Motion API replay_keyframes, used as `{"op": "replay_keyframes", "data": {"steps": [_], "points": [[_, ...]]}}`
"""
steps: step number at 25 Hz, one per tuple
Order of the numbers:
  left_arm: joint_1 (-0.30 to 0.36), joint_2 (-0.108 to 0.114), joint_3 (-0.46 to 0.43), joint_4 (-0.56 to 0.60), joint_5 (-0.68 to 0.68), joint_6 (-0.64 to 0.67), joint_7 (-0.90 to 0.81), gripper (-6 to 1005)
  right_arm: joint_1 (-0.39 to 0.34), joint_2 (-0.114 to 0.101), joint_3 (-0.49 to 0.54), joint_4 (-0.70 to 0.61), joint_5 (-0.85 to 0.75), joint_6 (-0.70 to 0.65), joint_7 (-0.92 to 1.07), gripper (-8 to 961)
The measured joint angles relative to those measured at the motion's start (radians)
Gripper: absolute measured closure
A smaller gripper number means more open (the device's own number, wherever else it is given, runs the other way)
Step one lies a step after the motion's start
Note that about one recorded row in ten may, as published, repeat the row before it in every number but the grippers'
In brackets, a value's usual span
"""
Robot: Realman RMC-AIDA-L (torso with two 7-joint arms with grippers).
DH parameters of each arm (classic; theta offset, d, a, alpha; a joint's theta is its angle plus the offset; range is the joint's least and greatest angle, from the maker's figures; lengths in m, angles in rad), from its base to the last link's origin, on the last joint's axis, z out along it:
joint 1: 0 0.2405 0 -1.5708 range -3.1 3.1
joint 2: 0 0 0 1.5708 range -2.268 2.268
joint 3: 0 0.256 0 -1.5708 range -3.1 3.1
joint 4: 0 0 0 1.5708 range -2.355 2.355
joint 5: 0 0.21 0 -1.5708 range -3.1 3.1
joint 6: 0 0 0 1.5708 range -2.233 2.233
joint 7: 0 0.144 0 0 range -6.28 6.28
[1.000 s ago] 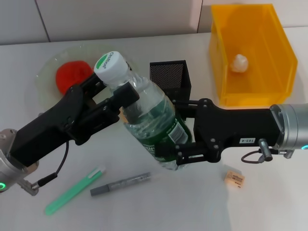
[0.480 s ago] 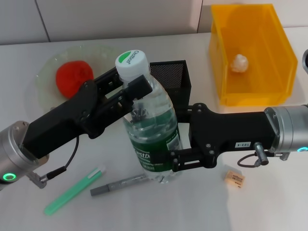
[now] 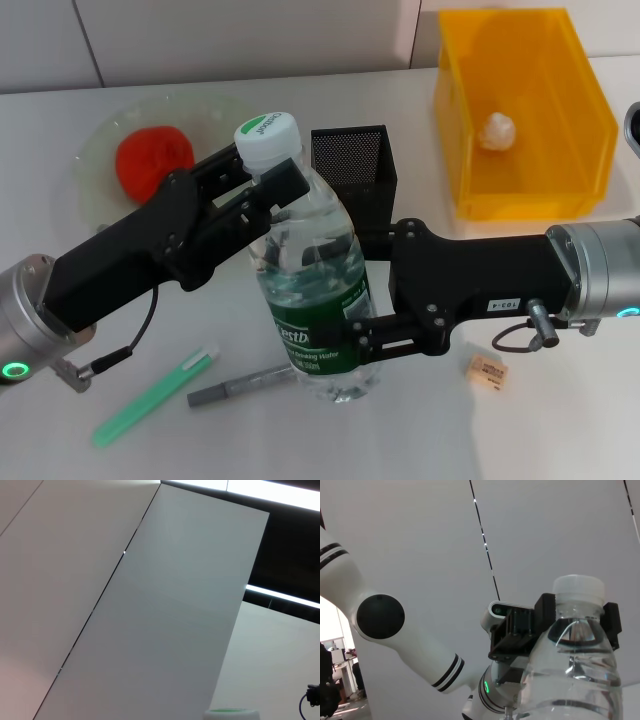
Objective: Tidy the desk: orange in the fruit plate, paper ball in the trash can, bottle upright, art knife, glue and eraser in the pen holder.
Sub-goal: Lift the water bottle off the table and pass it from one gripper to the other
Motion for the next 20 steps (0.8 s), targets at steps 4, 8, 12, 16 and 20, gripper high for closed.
{"op": "replay_keyframes", "data": {"steps": [4, 8, 12, 16, 20], "points": [[0.0, 0.0, 0.009, 0.003, 0.0, 0.002, 0.0, 533, 0.0, 0.0, 0.0, -0.006, 0.001, -0.007, 0.0, 191], [0.001, 0.0, 0.01, 0.004, -0.002, 0.014, 0.008, 533, -0.001, -0.001, 0.0, -0.013, 0.002, -0.016, 0.0, 191], [0.017, 0.001, -0.005, 0.0, -0.014, 0.022, 0.017, 534, -0.005, -0.002, 0.002, -0.018, 0.003, -0.02, 0.001, 192], [0.021, 0.001, -0.007, -0.001, -0.015, 0.021, 0.017, 537, -0.007, -0.002, 0.002, -0.018, 0.003, -0.02, 0.002, 192], [0.031, 0.002, -0.013, 0.0, -0.016, 0.026, 0.023, 543, -0.008, -0.002, 0.009, -0.02, 0.003, -0.025, 0.003, 191]]}}
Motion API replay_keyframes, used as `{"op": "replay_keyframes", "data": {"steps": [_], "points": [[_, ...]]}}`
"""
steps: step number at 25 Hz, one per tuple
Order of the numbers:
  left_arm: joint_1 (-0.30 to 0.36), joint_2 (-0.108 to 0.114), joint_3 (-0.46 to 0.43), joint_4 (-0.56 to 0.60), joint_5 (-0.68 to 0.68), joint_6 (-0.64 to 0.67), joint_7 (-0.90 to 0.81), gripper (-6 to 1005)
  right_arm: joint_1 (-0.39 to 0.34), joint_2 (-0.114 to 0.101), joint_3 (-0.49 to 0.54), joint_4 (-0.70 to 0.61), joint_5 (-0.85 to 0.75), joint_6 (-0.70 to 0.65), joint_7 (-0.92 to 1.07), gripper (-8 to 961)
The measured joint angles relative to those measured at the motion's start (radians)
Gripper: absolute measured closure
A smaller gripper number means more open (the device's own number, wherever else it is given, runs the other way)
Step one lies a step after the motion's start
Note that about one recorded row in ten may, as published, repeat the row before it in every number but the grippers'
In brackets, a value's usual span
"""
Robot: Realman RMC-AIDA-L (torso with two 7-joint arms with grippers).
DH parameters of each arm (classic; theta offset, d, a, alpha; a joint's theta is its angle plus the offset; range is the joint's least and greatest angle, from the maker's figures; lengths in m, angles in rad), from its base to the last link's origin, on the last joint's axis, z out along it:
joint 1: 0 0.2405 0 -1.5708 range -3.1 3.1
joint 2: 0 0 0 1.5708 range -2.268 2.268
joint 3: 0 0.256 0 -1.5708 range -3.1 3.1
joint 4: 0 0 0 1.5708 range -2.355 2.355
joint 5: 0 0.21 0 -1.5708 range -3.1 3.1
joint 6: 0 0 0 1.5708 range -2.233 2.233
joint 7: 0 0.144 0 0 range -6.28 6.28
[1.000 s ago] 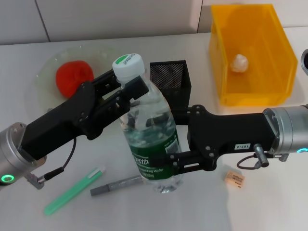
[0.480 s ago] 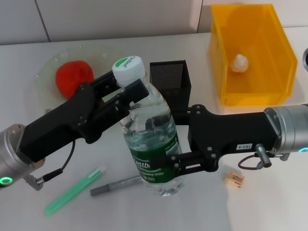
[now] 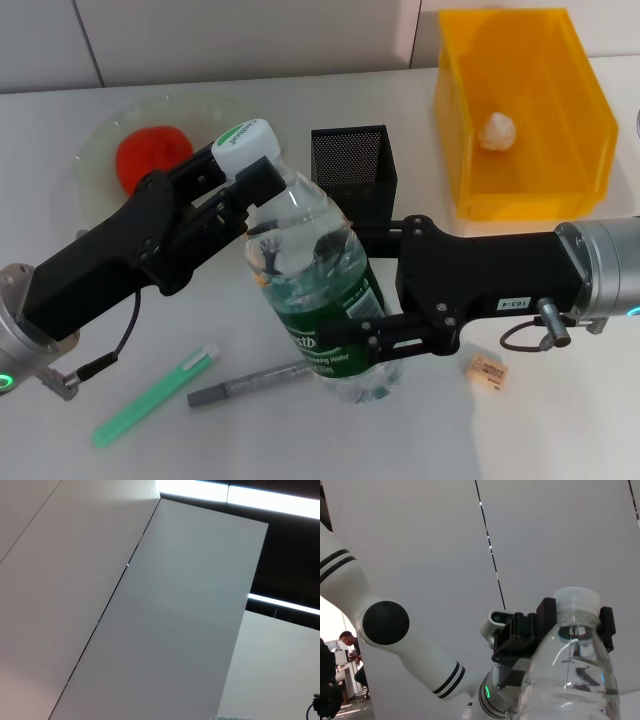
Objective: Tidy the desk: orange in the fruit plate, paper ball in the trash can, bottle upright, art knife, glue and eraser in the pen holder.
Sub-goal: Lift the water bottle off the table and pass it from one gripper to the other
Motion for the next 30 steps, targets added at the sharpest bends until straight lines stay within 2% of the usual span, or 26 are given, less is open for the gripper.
{"op": "replay_keyframes", "data": {"steps": [7, 19, 30], "points": [[0.003, 0.002, 0.008, 0.001, 0.004, 0.001, -0.023, 499, -0.001, 0.0, -0.003, -0.005, 0.001, -0.013, 0.0, 189], [-0.005, 0.003, 0.011, 0.011, 0.015, -0.01, -0.076, 209, 0.003, -0.001, -0.006, -0.014, 0.002, -0.01, 0.026, 187], [-0.014, 0.003, 0.022, 0.032, 0.028, -0.014, -0.113, 218, 0.015, -0.001, -0.009, -0.032, -0.007, -0.001, 0.06, 185]]}}
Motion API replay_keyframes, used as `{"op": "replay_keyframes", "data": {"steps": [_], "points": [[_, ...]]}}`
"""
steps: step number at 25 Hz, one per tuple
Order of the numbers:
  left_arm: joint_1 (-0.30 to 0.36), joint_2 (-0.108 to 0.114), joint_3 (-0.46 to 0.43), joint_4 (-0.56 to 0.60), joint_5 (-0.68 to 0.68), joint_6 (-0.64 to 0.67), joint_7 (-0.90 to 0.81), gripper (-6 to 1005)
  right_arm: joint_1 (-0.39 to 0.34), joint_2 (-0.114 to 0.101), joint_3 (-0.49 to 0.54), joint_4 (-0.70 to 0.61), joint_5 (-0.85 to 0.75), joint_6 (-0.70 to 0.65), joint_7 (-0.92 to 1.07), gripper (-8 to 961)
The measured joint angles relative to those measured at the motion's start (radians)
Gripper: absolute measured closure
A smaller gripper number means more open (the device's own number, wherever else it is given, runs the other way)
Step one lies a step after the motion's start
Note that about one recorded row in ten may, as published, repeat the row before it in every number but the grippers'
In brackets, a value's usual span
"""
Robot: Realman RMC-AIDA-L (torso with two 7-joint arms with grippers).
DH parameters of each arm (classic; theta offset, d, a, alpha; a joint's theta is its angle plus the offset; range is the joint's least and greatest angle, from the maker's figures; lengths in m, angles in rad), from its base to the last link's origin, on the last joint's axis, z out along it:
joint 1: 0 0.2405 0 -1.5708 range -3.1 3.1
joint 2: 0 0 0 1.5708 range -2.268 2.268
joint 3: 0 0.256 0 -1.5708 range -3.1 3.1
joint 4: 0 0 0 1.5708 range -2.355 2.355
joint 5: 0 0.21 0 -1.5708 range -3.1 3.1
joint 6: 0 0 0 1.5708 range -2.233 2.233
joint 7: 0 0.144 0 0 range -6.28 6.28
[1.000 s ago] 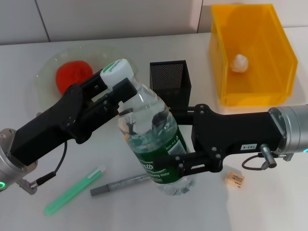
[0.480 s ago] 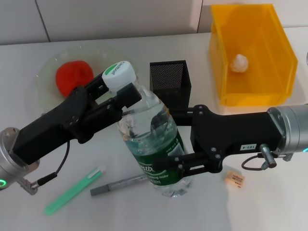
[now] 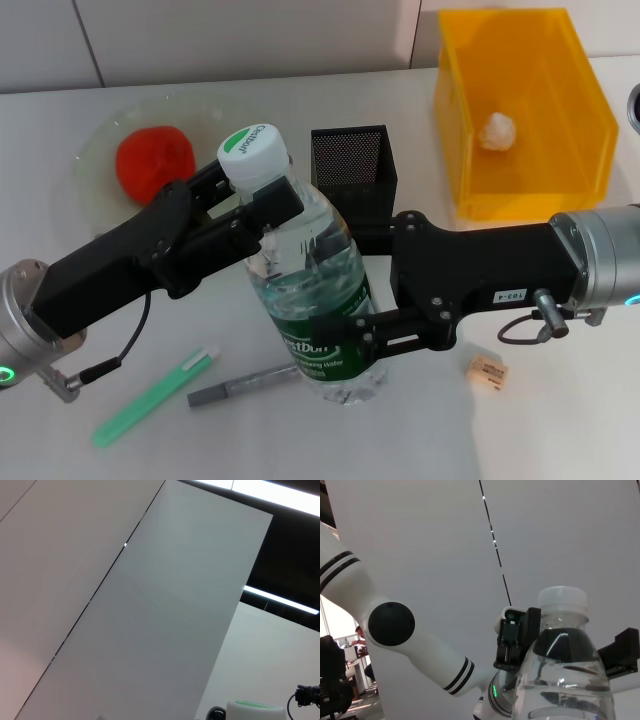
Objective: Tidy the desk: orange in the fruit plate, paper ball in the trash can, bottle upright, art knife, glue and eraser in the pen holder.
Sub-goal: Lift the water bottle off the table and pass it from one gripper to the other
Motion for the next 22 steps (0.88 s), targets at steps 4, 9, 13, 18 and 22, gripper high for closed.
{"op": "replay_keyframes", "data": {"steps": [4, 9, 13, 18, 22], "points": [[0.0, 0.0, 0.0, 0.015, 0.0, -0.004, -0.021, 219, 0.004, 0.0, 0.0, 0.0, -0.006, 0.001, 0.006, 185], [-0.003, 0.0, 0.0, 0.025, 0.001, -0.014, -0.037, 231, 0.006, 0.0, 0.0, -0.001, -0.014, 0.011, 0.017, 184], [-0.004, 0.0, 0.012, 0.04, 0.0, -0.023, -0.037, 285, 0.007, 0.0, -0.005, -0.001, -0.015, 0.013, 0.018, 183], [-0.005, 0.0, 0.032, 0.06, 0.0, -0.035, -0.037, 338, 0.007, 0.0, -0.009, -0.002, -0.016, 0.013, 0.018, 182], [-0.002, 0.0, 0.034, 0.061, -0.004, -0.034, -0.034, 362, 0.007, 0.0, -0.007, 0.001, -0.016, 0.013, 0.019, 182]]}}
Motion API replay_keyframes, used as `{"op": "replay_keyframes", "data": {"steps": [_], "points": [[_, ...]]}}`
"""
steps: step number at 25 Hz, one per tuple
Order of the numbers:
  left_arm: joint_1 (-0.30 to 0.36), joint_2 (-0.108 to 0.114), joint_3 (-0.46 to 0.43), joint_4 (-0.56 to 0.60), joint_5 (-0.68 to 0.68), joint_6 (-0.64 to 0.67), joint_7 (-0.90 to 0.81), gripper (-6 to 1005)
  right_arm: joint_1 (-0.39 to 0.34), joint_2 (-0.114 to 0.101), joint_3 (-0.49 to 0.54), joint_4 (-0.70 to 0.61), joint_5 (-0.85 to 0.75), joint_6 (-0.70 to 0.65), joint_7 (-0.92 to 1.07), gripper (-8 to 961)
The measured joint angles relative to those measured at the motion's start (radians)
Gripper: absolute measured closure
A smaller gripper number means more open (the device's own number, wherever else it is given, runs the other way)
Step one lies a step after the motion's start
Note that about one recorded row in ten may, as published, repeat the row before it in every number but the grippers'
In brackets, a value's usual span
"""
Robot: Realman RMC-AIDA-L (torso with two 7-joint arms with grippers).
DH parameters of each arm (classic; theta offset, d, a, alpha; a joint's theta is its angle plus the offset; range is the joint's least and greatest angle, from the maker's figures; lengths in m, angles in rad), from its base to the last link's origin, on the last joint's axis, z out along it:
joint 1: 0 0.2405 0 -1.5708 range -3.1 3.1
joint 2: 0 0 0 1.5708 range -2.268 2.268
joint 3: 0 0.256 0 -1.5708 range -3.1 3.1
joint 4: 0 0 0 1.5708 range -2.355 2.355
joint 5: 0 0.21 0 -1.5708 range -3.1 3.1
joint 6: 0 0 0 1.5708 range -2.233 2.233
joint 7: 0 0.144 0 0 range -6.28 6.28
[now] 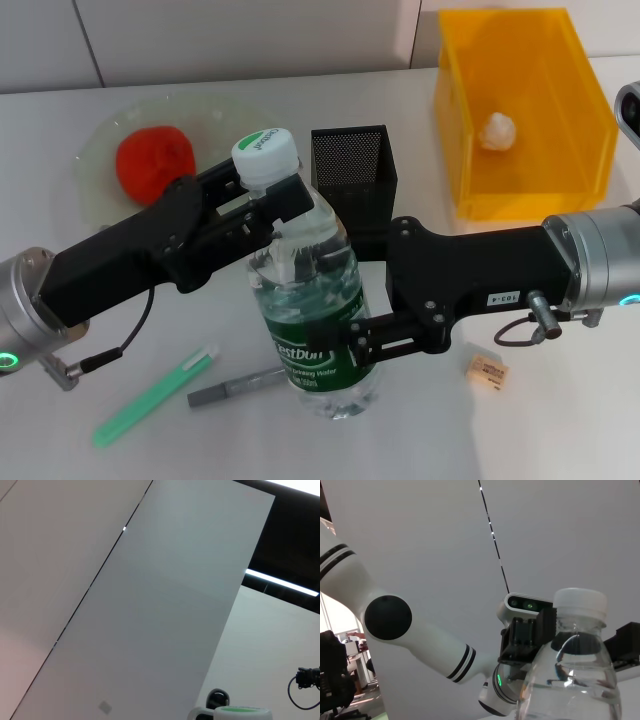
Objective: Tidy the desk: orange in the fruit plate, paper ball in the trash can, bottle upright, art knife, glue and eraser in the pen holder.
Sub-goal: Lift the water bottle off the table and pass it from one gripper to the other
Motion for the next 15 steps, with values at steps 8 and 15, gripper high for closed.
{"op": "replay_keyframes", "data": {"steps": [8, 15], "points": [[0.006, 0.001, -0.009, 0.0, -0.004, 0.001, 0.002, 403, 0.001, 0.0, 0.006, 0.007, 0.004, 0.001, 0.024, 180], [0.006, 0.001, -0.008, 0.0, -0.005, -0.001, 0.004, 468, 0.002, -0.003, 0.008, 0.008, 0.002, 0.004, 0.04, 179]]}}
